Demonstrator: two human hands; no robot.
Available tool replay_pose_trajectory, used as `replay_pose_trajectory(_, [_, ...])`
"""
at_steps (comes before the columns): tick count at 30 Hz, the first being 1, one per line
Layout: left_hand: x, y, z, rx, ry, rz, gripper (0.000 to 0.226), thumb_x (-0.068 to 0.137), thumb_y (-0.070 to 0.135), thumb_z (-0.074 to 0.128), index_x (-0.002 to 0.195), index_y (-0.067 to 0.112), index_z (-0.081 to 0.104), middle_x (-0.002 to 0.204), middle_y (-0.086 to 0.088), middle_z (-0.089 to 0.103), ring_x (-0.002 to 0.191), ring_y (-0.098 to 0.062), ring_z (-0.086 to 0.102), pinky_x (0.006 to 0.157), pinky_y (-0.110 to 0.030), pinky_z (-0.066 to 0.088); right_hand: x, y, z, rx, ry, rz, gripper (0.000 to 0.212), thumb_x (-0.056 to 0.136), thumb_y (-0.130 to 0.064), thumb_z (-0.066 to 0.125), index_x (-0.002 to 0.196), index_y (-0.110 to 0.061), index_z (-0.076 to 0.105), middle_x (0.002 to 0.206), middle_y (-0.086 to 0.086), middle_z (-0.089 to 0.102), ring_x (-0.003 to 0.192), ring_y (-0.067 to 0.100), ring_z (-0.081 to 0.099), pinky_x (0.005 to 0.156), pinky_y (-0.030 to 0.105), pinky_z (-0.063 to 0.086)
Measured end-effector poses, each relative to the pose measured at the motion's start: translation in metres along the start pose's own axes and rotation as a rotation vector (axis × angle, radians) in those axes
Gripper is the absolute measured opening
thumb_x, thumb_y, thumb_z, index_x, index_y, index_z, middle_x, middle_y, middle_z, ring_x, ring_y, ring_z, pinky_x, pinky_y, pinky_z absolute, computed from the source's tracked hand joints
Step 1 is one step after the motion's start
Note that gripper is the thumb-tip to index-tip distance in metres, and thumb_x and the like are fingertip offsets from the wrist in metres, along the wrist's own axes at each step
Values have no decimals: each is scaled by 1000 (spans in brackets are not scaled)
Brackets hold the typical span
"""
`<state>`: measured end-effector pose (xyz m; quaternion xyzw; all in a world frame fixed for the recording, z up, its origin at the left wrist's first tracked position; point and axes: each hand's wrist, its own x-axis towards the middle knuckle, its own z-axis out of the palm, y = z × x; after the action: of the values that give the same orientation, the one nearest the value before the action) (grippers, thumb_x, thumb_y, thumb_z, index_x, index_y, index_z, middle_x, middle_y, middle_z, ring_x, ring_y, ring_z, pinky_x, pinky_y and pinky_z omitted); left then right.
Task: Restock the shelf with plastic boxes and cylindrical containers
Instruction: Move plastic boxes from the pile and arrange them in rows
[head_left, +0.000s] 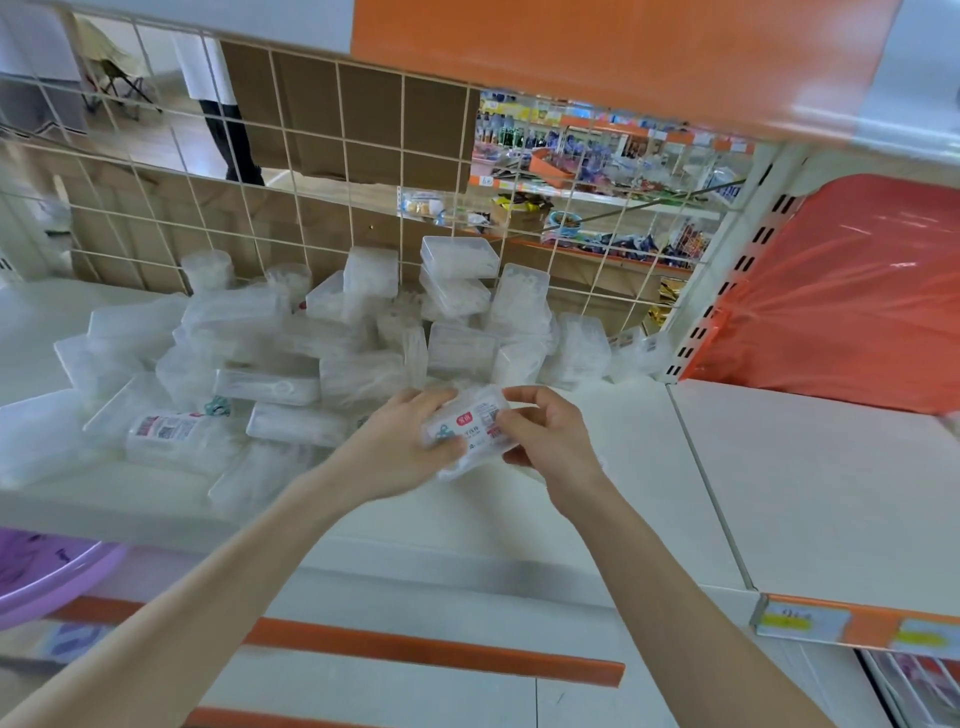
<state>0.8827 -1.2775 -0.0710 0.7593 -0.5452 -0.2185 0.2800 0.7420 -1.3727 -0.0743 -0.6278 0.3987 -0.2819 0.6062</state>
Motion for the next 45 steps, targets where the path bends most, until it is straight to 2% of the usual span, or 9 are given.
replay_pose_trajectory(4, [-7, -1, 25, 245, 121, 22, 92, 63, 48, 70, 141, 27, 25, 133, 5, 28, 122, -19, 25, 99, -32, 31, -2, 8, 5, 44, 73, 36, 14, 87, -10, 59, 93, -22, 56, 81, 0, 64, 67, 6, 61, 55, 17, 52])
replay_pose_trajectory(9, [-4, -7, 40, 243, 249, 53, 74, 67, 39, 70, 133, 22, 40, 125, 2, 42, 114, -21, 37, 88, -29, 35, -5, 16, 0, -80, 33, 30, 12, 88, -13, 59, 94, -24, 56, 92, 4, 65, 75, 10, 60, 63, 19, 49])
replay_pose_trajectory(12, [-4, -15, 41, 227, 215, 35, 74, 69, 40, 70, 134, 23, 38, 126, 2, 41, 116, -19, 34, 84, -28, 36, -4, 23, -15, -337, 156, -114, 20, 89, -15, 56, 108, -16, 59, 100, -1, 62, 80, 5, 55, 70, 11, 43])
replay_pose_trajectory(15, [-5, -22, 40, 246, 178, 29, 76, 72, 41, 69, 137, 24, 34, 129, 3, 39, 119, -19, 30, 83, -27, 37, -2, 32, -39, -721, 257, -248, 36, 84, -14, 59, 120, -9, 57, 122, 5, 54, 106, 18, 49, 91, 29, 44])
replay_pose_trajectory(17, [-5, -25, 40, 237, 162, 25, 78, 72, 42, 69, 139, 24, 32, 130, 2, 39, 121, -19, 29, 85, -28, 37, 0, 38, -52, -955, 184, -176, 51, 81, -23, 63, 130, -17, 50, 136, 6, 41, 124, 27, 36, 102, 43, 36])
replay_pose_trajectory(19, [-5, -28, 40, 213, 154, 17, 79, 72, 42, 69, 140, 23, 32, 132, 1, 39, 124, -20, 27, 89, -30, 36, 0, 45, -60, -1065, 67, -34, 66, 79, -31, 67, 138, -24, 38, 144, 4, 29, 132, 27, 25, 107, 44, 28])
replay_pose_trajectory(23, [-9, -30, 42, 178, 131, 10, 80, 72, 41, 70, 140, 24, 31, 134, 0, 39, 124, -23, 28, 94, -33, 35, -8, 55, -59, -1111, 6, -6, 69, 78, -23, 67, 140, -24, 35, 140, 5, 34, 130, 28, 29, 103, 41, 31])
replay_pose_trajectory(35, [-25, -12, 60, 172, 111, 139, 69, 73, 36, 71, 134, 18, 43, 129, -4, 45, 117, -27, 36, 95, -33, 32, -73, 55, -63, -930, 299, -105, 54, 74, -10, 68, 126, -15, 54, 122, 8, 52, 110, 31, 42, 81, 19, 27])
replay_pose_trajectory(45, [-52, 81, 132, 197, 89, 251, 68, 71, 32, 73, 132, 16, 46, 126, -6, 47, 115, -27, 38, 93, -30, 32, -156, 65, -161, -808, 415, -98, 52, 71, -8, 71, 121, -10, 58, 118, 12, 55, 106, 31, 48, 90, 32, 39])
